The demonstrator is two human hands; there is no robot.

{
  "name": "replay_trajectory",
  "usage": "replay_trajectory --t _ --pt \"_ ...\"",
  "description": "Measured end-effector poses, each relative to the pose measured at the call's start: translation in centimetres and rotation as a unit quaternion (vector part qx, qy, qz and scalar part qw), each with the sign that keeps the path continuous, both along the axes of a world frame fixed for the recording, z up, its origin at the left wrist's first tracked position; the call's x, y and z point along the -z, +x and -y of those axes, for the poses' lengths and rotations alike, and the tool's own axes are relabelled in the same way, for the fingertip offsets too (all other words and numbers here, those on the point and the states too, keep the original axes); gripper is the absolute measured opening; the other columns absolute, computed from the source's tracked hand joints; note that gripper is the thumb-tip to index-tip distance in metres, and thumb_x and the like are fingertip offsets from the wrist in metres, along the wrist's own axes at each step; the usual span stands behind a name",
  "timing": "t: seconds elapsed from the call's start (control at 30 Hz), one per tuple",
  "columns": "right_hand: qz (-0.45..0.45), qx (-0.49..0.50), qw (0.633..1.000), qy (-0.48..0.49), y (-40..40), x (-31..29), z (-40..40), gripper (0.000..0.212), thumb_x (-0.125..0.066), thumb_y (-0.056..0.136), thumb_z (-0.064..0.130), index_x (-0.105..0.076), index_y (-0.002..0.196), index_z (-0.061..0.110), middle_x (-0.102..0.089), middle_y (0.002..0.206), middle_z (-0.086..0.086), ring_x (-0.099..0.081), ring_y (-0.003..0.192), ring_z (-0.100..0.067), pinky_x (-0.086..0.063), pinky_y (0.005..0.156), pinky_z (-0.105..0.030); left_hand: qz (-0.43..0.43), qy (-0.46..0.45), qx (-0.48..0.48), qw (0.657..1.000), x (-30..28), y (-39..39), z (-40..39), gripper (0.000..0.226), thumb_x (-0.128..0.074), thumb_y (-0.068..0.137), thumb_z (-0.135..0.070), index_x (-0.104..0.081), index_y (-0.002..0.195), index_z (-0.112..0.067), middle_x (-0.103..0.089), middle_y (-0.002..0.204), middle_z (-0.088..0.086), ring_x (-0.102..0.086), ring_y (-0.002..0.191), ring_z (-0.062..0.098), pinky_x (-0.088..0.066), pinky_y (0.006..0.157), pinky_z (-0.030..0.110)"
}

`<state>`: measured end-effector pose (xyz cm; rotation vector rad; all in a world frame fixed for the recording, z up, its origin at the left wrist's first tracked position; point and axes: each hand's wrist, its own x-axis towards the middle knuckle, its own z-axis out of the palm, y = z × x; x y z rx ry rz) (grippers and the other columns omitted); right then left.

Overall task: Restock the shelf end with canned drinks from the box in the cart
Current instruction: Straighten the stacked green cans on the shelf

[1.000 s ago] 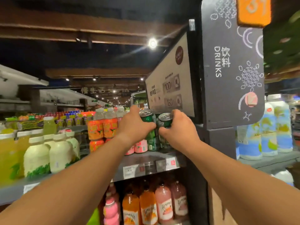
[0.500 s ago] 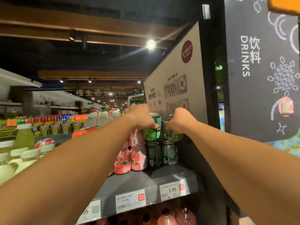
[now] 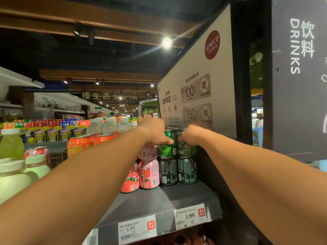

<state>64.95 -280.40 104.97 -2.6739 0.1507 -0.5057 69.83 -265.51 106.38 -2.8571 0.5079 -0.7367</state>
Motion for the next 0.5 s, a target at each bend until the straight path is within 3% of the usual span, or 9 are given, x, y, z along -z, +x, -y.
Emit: replay_trajectory --t 0.13,0.27,0.37,0.5 --pt "0.01 -0.004 1.0 0.007 0.2 0.3 0.2 0.041 -0.067 0.091 0.031 -0.057 0.122 0.007 -0.061 0.113 -0.01 -0.052 0.088 -0.019 -0.044 0.075 -0.027 -0.01 0.022 -0.004 1.0 0.3 0.5 -0.2 0.06 -0.056 0.078 -0.077 -0.064 0.1 -0.022 -0.06 0.105 0.003 -0.043 0.125 0.031 -0.029 0.104 0.055" --pt "0.08 0.03 0.996 0.005 0.5 0.6 1.0 0.052 -0.082 0.073 0.045 -0.058 0.11 0.018 -0.059 0.093 -0.001 -0.058 0.082 -0.019 -0.053 0.077 -0.032 -0.012 -0.002 0.013 1.0 0.3 0.6 -0.1 0.075 -0.062 0.075 -0.076 -0.058 0.128 -0.022 -0.062 0.127 0.0 -0.047 0.128 0.029 -0.026 0.106 0.053" --pt "0.071 0.036 0.997 -0.02 0.5 0.6 0.9 0.049 -0.081 0.072 0.047 -0.054 0.103 0.021 -0.054 0.082 0.002 -0.054 0.073 -0.016 -0.05 0.069 -0.03 -0.019 -0.009 0.017 1.0 0.3 0.3 -0.3 0.079 -0.062 0.076 -0.075 -0.05 0.133 -0.022 -0.061 0.13 -0.001 -0.052 0.125 0.027 -0.025 0.106 0.054" --pt "0.055 0.053 0.995 -0.059 0.3 1.4 0.2 0.051 -0.078 0.076 0.049 -0.057 0.105 0.012 -0.06 0.092 -0.004 -0.061 0.083 -0.022 -0.056 0.079 -0.036 0.005 0.007 0.014 1.0 1.5 -0.5 -0.4 0.073 -0.057 0.077 -0.077 -0.049 0.128 -0.025 -0.062 0.124 0.002 -0.049 0.125 0.03 -0.023 0.108 0.06"
